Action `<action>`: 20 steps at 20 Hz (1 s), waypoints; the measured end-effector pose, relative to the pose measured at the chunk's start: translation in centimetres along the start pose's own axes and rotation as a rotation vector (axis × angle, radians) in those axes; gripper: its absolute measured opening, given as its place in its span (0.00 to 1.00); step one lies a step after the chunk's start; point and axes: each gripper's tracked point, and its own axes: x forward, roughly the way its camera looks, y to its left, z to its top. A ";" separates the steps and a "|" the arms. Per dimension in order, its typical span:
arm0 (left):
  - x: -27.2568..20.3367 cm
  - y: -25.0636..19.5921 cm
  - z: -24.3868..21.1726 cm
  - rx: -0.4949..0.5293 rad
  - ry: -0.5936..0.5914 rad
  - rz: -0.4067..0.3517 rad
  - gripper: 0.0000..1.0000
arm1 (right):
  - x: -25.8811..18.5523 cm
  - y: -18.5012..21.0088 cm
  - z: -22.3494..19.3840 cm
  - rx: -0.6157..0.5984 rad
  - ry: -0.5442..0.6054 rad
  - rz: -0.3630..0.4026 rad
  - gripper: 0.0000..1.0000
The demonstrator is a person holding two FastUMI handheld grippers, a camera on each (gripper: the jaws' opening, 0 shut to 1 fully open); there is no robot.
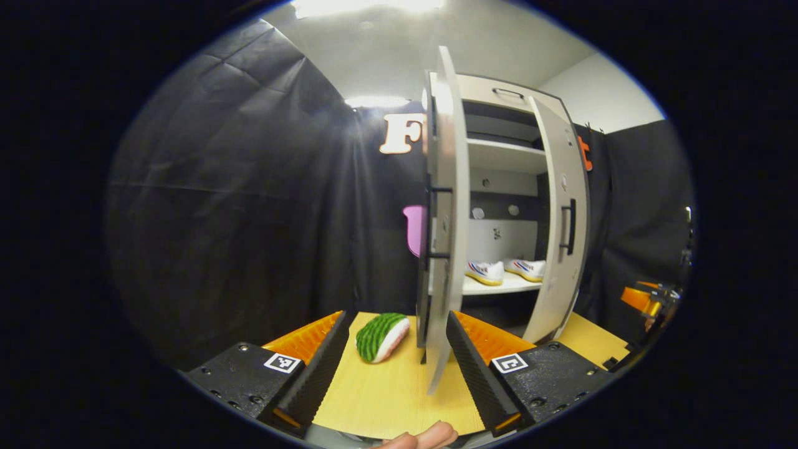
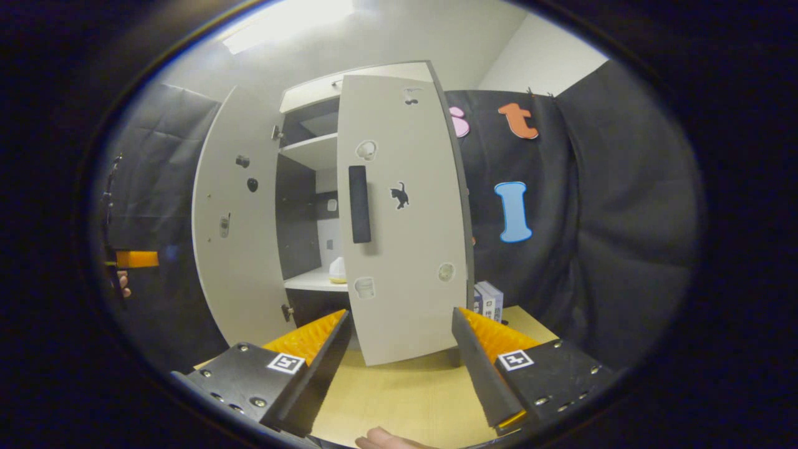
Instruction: Grab one shoe with the right hand and put it into the shoe cabinet, grab the other shoe with the left hand and put it into the shoe cabinet; then close the right door with the right hand and the left door with the left hand.
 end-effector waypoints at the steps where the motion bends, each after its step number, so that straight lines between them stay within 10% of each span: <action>1: 0.6 0.2 1.0 0.008 -0.012 -0.001 0.92 | -0.5 0.0 -0.4 0.007 -0.001 0.003 0.97; 20: 11.9 1.0 3.3 0.030 0.043 0.052 0.92 | -8.5 -1.4 1.3 -0.048 -0.167 -0.094 0.94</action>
